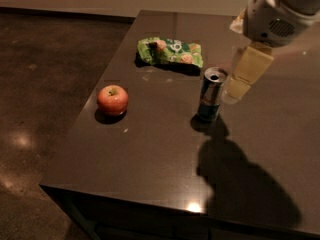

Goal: Pick apple

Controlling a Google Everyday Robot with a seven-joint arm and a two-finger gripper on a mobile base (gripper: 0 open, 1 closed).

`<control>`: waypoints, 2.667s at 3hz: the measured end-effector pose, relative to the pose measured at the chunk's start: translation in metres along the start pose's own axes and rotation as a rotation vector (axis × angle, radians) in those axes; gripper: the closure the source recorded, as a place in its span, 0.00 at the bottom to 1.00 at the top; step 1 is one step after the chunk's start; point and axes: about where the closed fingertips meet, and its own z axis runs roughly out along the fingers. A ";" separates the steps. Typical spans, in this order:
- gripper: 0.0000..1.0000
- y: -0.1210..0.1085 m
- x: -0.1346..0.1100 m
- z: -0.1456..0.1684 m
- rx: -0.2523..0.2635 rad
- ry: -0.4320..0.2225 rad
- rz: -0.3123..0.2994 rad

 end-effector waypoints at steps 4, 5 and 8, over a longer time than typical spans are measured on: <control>0.00 0.024 -0.136 0.108 -0.124 -0.050 -0.091; 0.00 0.038 -0.160 0.137 -0.166 -0.040 -0.128; 0.00 0.052 -0.188 0.191 -0.214 -0.019 -0.185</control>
Offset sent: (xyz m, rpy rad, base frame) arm 0.0412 0.1326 -0.0303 0.0582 0.0482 0.0936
